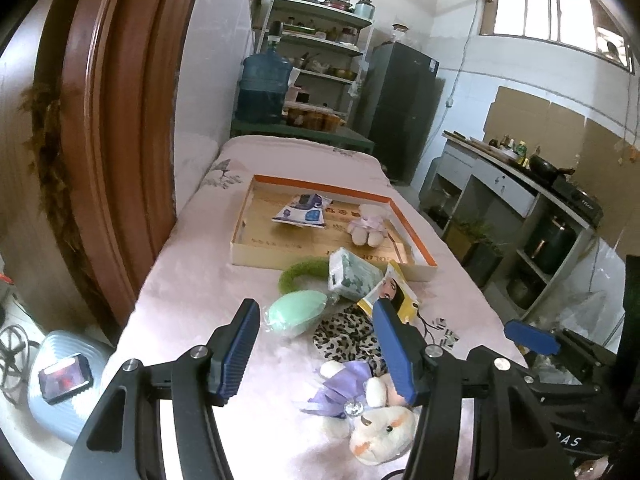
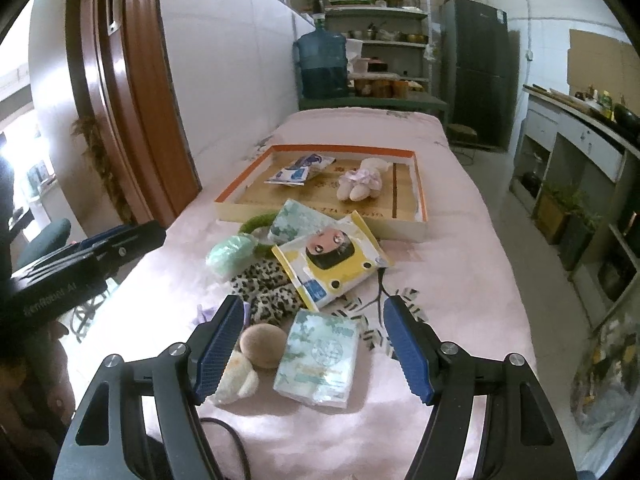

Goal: Organize soft objects
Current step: 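Withdraw both tools from the box back toward the remaining pile, then grasp the plush bunny with left tool while right tool grasps the green tissue pack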

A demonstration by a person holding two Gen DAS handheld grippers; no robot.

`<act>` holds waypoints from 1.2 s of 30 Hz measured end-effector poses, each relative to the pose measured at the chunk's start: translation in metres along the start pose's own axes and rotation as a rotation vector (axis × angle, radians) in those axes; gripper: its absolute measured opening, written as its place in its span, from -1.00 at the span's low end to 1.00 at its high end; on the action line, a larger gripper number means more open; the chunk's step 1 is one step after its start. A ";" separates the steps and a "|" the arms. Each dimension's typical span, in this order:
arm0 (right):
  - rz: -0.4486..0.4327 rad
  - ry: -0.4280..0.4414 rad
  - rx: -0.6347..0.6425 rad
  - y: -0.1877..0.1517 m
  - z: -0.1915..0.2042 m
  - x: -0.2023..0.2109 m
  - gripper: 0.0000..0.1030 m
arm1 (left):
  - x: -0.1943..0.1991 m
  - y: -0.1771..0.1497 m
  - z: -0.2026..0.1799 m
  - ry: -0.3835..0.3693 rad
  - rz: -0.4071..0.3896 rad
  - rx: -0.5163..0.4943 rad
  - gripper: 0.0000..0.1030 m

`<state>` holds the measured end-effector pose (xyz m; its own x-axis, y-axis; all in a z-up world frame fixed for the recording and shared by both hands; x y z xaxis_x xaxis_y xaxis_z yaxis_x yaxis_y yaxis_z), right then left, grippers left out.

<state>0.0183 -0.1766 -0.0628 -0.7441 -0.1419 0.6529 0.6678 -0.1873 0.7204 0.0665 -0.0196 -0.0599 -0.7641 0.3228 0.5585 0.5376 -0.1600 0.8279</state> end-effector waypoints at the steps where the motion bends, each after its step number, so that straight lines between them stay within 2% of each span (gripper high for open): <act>1: -0.001 -0.004 0.002 -0.002 -0.002 0.000 0.43 | -0.001 -0.002 -0.001 -0.004 0.002 0.001 0.14; 9: 0.035 -0.012 -0.009 -0.021 -0.013 -0.010 0.43 | -0.005 -0.016 -0.006 -0.043 0.021 -0.006 0.14; 22: 0.071 -0.026 -0.071 -0.035 -0.034 -0.020 0.43 | -0.010 -0.060 -0.052 -0.204 0.076 -0.085 0.14; 36: 0.087 -0.019 -0.085 -0.042 -0.038 -0.023 0.43 | -0.025 -0.080 -0.062 -0.228 0.125 -0.078 0.14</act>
<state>0.0065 -0.2022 -0.1165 -0.6822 -0.1431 0.7171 0.7253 -0.2565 0.6388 0.0209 -0.0728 -0.1371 -0.5889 0.4967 0.6376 0.5866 -0.2801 0.7599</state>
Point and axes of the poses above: each gripper's, at about its wrist camera, not at the fingertips, and x roughly against the way its jaws point, z to its left, y to its top, the point moved 8 cm from there along -x, roughly the way its jaws point, and after that the axes turned 12 degrees about -x, right-handed, at the moved point
